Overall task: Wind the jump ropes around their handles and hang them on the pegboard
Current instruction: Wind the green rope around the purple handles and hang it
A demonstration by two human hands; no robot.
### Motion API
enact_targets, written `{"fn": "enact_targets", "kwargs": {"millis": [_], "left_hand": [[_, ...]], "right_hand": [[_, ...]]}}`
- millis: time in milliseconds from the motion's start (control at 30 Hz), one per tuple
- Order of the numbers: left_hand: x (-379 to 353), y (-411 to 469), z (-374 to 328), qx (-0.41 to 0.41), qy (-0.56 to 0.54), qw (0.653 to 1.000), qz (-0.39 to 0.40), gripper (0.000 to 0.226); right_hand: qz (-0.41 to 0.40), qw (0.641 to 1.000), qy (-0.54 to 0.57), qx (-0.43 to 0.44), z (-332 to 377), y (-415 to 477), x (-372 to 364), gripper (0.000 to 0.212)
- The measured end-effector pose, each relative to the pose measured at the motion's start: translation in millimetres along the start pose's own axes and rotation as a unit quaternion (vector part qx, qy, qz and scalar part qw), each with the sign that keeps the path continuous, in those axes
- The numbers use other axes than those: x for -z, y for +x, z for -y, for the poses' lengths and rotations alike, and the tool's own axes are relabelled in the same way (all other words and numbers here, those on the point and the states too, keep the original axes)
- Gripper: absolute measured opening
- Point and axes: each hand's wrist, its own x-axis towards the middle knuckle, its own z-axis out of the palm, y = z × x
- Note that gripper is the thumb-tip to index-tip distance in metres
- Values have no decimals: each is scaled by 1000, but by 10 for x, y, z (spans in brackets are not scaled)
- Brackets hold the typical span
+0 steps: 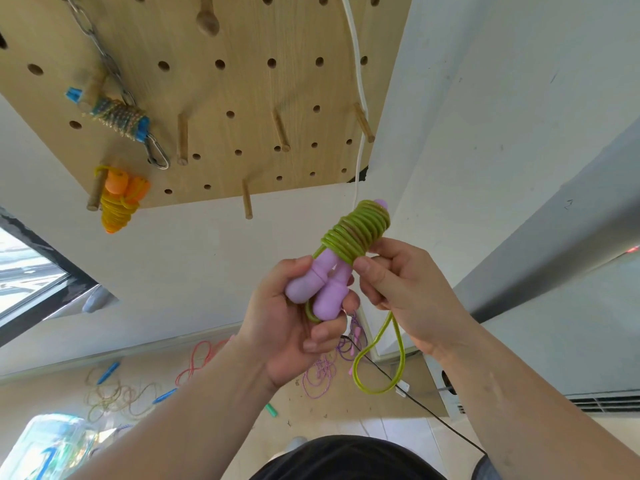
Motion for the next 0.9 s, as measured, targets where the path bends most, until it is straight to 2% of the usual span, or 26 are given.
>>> {"fn": "enact_targets", "kwargs": {"millis": [67, 133, 200, 267, 333, 367, 433, 500, 533, 600, 667, 733, 800, 900], "left_hand": [[49, 15, 28, 19, -51, 997, 46, 54], [50, 14, 28, 24, -46, 998, 42, 50], [22, 26, -2, 10, 33, 999, -19, 46], [-14, 54, -18, -38, 147, 981, -123, 55], [-5, 88, -3, -139, 282, 919, -238, 66], [-3, 84, 11, -193, 361, 868, -280, 68], [-21, 63, 43, -257, 534, 749, -296, 71], [-36, 90, 102, -291, 649, 642, -286, 75], [-20, 116, 129, -313, 670, 608, -288, 73], [-5, 148, 147, -359, 674, 571, -302, 65], [-3, 149, 127, -382, 670, 559, -305, 62], [-24, 115, 89, -380, 660, 574, -300, 57], [-53, 80, 42, -363, 630, 616, -304, 49], [-100, 48, -9, -334, 568, 684, -314, 43]], "right_hand": [[-8, 1000, -3, 1, -4, 18, -21, 26], [-16, 1000, -6, 8, 1, 12, -31, 24], [-33, 999, -8, 14, -1, -5, -33, 11], [-60, 998, -12, 7, -22, -12, -24, 9], [-96, 995, -11, -10, -48, -3, -16, 11], [-115, 993, -9, -17, -59, -1, -19, 13], [-149, 988, -3, -26, -69, -1, -45, 18], [-170, 985, -3, -30, -58, -7, -93, 21], [-173, 984, -1, -32, -48, -10, -119, 23], [-168, 985, 12, -32, -12, -14, -165, 26], [-160, 987, 6, -28, 28, -17, -168, 27], [-137, 990, 4, -22, 67, -28, -153, 22], [-99, 995, 13, -20, 111, -42, -132, 15], [-60, 998, -19, -24, 149, -57, -92, 14]]}}
